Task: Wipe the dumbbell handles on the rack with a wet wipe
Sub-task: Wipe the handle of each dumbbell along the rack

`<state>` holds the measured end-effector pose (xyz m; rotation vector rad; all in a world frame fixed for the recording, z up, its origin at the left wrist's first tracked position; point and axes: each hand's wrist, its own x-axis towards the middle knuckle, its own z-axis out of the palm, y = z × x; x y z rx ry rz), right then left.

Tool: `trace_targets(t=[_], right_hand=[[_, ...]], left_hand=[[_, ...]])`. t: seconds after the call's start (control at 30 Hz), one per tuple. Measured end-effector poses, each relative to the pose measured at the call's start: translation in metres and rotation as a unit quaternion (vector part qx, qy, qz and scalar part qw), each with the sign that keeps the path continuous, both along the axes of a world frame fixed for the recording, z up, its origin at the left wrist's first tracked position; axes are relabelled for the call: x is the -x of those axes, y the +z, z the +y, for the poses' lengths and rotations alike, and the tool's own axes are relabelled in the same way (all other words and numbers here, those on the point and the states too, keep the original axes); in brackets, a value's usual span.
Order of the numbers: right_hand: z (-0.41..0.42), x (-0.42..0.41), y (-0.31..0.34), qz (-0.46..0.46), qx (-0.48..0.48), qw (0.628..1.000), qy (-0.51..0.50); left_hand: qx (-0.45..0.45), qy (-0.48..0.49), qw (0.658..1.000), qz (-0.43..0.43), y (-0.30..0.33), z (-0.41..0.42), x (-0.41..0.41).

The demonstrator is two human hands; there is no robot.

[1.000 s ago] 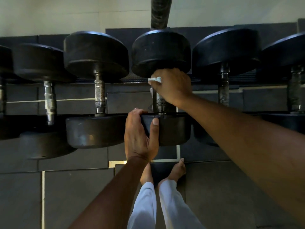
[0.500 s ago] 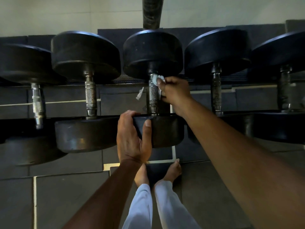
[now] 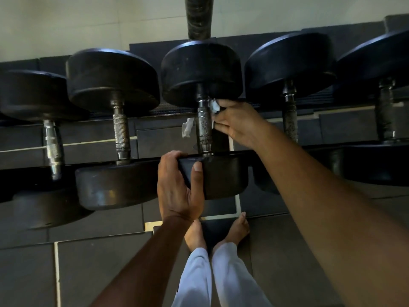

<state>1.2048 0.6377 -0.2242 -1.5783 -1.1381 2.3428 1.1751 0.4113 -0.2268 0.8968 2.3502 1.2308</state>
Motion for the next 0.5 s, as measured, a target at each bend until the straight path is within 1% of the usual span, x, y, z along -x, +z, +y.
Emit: trace_targets(t=[0.07,0.17,0.23,0.37,0.5], right_hand=[[-0.002,-0.006,-0.004,-0.003,-0.031,0.999,0.000],[-0.001,-0.001,-0.010,-0.037,-0.086,0.996,0.009],[0.001,0.006,-0.009,-0.058,-0.103,0.993,0.001],[0.004,0.012,-0.013,-0.098,-0.093,0.991,0.006],[0.006,0.005,-0.020,-0.112,-0.088,0.986,0.081]], left_hand=[[0.004,0.002,1.000,0.001,-0.001,0.000,0.000],[0.003,0.003,1.000,0.002,-0.001,0.000,0.000],[0.000,0.001,1.000,0.003,-0.002,0.000,0.000],[0.003,0.006,1.000,0.006,-0.002,-0.001,0.000],[0.003,0.003,1.000,0.005,-0.001,-0.001,0.000]])
